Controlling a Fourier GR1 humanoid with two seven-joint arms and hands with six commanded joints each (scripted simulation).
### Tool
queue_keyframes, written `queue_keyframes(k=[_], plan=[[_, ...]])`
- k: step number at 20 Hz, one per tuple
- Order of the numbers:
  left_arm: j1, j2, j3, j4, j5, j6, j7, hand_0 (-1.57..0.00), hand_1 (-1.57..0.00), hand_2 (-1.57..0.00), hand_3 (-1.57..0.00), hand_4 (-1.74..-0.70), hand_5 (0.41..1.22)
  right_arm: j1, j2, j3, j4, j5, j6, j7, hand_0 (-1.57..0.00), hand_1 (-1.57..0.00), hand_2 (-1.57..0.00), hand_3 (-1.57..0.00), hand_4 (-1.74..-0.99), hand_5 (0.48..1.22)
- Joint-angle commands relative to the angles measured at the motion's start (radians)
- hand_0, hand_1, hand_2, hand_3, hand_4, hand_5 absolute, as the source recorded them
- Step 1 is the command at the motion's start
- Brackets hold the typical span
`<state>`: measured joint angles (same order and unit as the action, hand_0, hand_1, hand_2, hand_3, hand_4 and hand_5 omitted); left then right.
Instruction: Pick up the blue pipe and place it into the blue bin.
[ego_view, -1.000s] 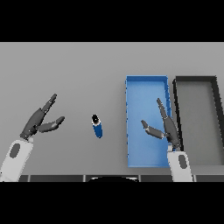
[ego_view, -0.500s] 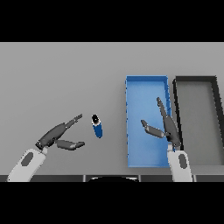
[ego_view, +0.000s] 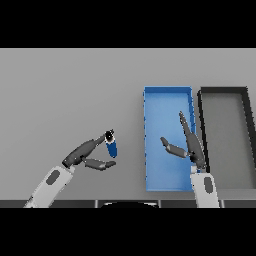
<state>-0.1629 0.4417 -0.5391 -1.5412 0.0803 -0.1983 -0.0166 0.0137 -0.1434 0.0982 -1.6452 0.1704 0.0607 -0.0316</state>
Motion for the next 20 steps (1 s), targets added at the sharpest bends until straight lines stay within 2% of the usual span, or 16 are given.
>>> queue_keyframes(k=[1,5,6,7,10,11,12,14,15,16,18,19,20], plan=[[-0.011,-0.023,-0.001,0.03,0.001,0.002,0.001,0.0,0.0,0.0,0.0,-1.13,0.487,-0.005,-0.001,0.0,-0.005,0.0,0.0,-0.004,0.0,0.0,0.0,0.0,-1.205,0.554],[-0.026,-0.093,-0.002,0.107,0.0,0.015,-0.033,0.0,0.0,0.0,0.0,-1.14,0.497,0.003,-0.003,-0.004,-0.005,-0.004,0.002,-0.011,0.0,0.0,0.0,0.0,-1.202,0.549],[-0.035,-0.107,-0.005,0.144,-0.029,0.035,-0.045,0.0,0.0,0.0,0.0,-1.12,0.494,0.017,-0.004,-0.002,-0.009,-0.007,0.007,-0.029,0.0,0.0,0.0,0.0,-1.201,0.548],[-0.039,-0.119,-0.013,0.155,-0.051,0.05,-0.066,0.0,0.0,0.0,0.0,-1.1,0.497,0.003,-0.005,-0.007,-0.003,-0.01,0.005,-0.008,0.0,0.0,0.0,0.0,-1.2,0.547],[-0.079,-0.173,0.002,0.228,-0.027,0.039,-0.094,0.0,0.0,-0.05,-0.02,-1.12,0.543,0.024,0.001,0.005,-0.003,0.009,-0.001,-0.015,0.0,0.0,0.0,0.0,-1.192,0.549],[-0.075,-0.181,0.002,0.219,-0.014,0.03,-0.103,0.0,0.0,-0.09,-0.04,-1.14,0.567,0.012,-0.004,-0.002,-0.001,0.004,0.001,-0.003,0.0,0.0,0.0,0.0,-1.188,0.55],[-0.072,-0.202,0.005,0.221,0.011,0.023,-0.1,0.0,-0.04,-0.17,-0.11,-1.18,0.601,0.017,-0.005,0.003,-0.007,0.011,-0.003,-0.017,0.0,0.0,0.0,0.0,-1.186,0.554],[-0.077,-0.224,0.019,0.234,0.047,0.009,-0.102,-0.04,-0.25,-0.42,-0.35,-1.27,0.675,0.017,-0.001,0.002,0.002,0.008,-0.001,-0.029,0.0,0.0,0.0,0.0,-1.196,0.56],[-0.07,-0.237,0.017,0.232,0.058,0.005,-0.105,-0.18,-0.41,-0.58,-0.59,-1.3,0.784,0.014,-0.005,-0.005,0.003,0.006,-0.004,-0.023,0.0,0.0,0.0,0.0,-1.192,0.56],[-0.06,-0.245,0.02,0.221,0.072,0.008,-0.109,-0.42,-0.64,-0.78,-0.78,-1.38,0.872,0.007,-0.005,-0.005,0.007,0.006,-0.004,-0.027,0.0,0.0,0.0,0.0,-1.191,0.561],[-0.062,-0.256,0.013,0.22,0.051,0.024,-0.111,-0.83,-0.98,-1.06,-1.02,-1.5,0.997,0.015,-0.017,-0.013,0.012,0.001,0.004,-0.035,0.0,0.0,0.0,0.0,-1.184,0.562],[-0.059,-0.256,0.01,0.212,0.052,0.019,-0.104,-0.98,-1.1,-1.16,-1.11,-1.55,1.042,0.017,-0.015,-0.01,0.007,0.001,0.004,-0.039,0.0,0.0,0.0,0.0,-1.182,0.562],[-0.056,-0.257,0.0,0.215,0.049,0.021,-0.124,-1.1,-1.19,-1.25,-1.2,-1.59,1.078,0.009,-0.016,-0.013,0.014,0.001,0.002,-0.031,0.0,0.0,0.0,0.0,-1.179,0.561]])
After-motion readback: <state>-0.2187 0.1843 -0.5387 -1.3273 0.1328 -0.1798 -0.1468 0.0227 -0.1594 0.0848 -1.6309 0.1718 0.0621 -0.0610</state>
